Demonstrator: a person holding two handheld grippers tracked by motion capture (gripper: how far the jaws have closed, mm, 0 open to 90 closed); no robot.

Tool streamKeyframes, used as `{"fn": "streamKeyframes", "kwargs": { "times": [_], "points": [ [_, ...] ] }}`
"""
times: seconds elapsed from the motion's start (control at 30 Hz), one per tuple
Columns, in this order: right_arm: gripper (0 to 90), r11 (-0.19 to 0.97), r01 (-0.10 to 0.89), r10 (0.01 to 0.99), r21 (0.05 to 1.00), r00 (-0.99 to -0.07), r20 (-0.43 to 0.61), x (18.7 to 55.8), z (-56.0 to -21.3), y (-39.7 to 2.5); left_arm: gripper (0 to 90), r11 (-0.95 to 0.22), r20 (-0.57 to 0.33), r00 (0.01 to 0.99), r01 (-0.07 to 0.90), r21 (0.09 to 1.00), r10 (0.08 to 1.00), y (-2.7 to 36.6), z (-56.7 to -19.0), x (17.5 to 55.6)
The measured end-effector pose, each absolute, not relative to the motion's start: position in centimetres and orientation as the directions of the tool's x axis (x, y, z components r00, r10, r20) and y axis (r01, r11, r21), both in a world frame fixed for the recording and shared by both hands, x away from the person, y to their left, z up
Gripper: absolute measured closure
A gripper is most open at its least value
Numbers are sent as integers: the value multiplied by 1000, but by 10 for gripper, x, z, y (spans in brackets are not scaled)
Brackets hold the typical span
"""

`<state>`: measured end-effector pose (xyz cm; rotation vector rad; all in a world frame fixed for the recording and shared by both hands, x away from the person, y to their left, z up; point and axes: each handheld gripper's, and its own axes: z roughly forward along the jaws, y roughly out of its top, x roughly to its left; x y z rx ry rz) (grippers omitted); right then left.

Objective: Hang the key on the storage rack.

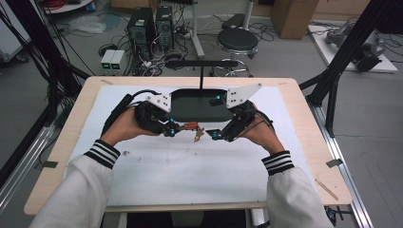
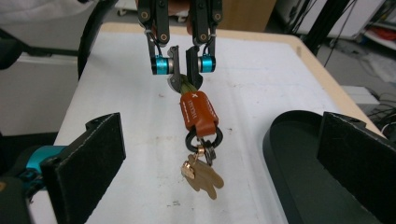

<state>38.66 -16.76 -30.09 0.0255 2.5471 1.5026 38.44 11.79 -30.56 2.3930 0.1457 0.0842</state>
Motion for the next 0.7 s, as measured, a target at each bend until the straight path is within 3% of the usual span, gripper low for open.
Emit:
{"fn": "streamKeyframes", "kwargs": {
  "times": [0.7],
  "points": [
    [71,610,-88,9,787,-993,-117,399,-314,-118,788,-735,3,992,89,672,123,112,-308,383]
  ]
}}
